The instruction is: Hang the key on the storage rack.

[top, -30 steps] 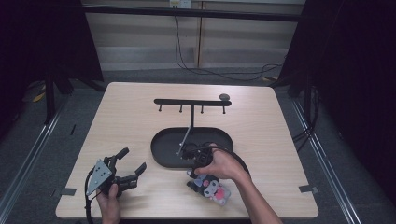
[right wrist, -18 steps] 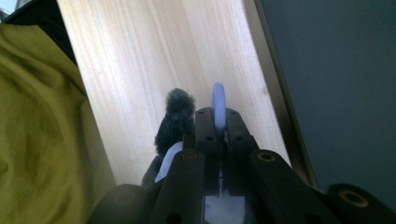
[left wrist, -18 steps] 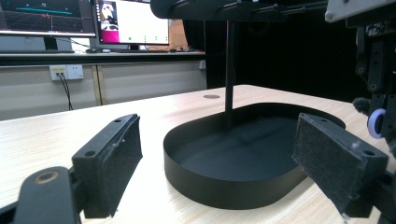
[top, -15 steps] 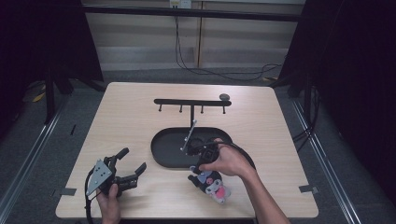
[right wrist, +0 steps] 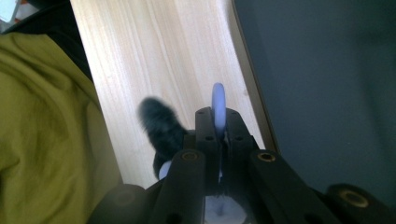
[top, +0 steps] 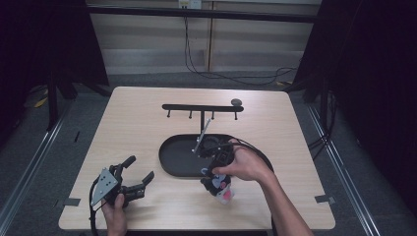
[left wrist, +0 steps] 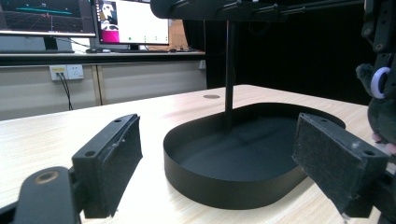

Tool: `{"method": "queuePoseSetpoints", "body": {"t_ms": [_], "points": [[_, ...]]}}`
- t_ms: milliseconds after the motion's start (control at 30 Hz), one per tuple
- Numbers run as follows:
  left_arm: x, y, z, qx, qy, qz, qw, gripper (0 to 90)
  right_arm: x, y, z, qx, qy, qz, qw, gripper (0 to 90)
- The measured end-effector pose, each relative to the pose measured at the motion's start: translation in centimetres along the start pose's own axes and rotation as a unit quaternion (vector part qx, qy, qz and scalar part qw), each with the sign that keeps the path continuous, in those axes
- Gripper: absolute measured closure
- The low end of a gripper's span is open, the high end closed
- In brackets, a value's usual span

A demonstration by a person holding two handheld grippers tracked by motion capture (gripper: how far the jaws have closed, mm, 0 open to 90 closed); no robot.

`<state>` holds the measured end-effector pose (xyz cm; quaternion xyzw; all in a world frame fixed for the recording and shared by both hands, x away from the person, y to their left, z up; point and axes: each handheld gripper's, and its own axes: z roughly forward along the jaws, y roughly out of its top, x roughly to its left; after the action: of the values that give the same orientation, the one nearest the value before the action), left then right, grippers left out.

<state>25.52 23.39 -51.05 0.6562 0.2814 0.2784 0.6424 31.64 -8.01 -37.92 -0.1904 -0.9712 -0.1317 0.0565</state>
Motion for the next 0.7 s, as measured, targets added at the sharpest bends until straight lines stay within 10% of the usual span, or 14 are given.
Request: {"method": "queuePoseSetpoints", "body": {"t_ms": [700], "points": [[0.0,0.0,0.0,0.0,0.0,0.0,1.0,15.3,0.1,1.2,-3.4,0.016,-0.008,-0.046,0.9988,87.3]]}}
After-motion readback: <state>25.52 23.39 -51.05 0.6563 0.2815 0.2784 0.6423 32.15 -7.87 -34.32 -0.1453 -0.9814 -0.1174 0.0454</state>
